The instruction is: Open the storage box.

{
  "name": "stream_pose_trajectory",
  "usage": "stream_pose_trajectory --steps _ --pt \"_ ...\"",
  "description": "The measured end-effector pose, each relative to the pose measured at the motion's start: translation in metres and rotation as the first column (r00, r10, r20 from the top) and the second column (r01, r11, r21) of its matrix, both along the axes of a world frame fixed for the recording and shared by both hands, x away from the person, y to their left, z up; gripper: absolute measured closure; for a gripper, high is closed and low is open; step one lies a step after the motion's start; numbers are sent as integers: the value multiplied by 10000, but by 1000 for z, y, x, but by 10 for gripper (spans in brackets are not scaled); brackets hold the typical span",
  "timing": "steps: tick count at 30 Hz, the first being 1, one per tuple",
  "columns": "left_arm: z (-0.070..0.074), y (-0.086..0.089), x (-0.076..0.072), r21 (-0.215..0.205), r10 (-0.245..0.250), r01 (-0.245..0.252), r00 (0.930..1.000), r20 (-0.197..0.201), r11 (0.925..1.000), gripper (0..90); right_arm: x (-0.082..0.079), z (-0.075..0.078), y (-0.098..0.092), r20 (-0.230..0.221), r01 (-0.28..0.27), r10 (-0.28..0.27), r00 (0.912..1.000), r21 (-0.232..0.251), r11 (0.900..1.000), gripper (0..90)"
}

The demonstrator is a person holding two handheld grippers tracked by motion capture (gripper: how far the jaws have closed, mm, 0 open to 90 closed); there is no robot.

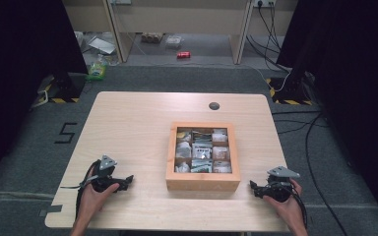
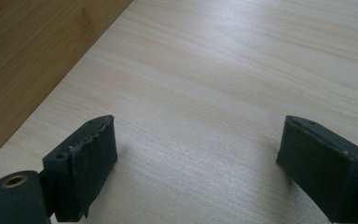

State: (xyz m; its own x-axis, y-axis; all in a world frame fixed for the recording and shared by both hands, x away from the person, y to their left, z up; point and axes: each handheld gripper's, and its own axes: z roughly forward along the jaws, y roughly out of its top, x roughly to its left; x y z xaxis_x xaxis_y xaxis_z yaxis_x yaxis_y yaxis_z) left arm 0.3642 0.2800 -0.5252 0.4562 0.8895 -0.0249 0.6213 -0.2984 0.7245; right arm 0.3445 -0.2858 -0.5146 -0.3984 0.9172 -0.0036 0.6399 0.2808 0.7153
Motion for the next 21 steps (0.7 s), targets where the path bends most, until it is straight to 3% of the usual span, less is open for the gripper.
stream_pose_trajectory --steps 12,21 --pt "0 0 0 0 -5 5 10000 -1 10000 0 0 0 0 -3 14 -14 10000 10 10000 123" --pt "0 0 0 -1 -8 8 10000 -1 10000 0 -1 4 -3 56 124 -125 9999 254 9996 180"
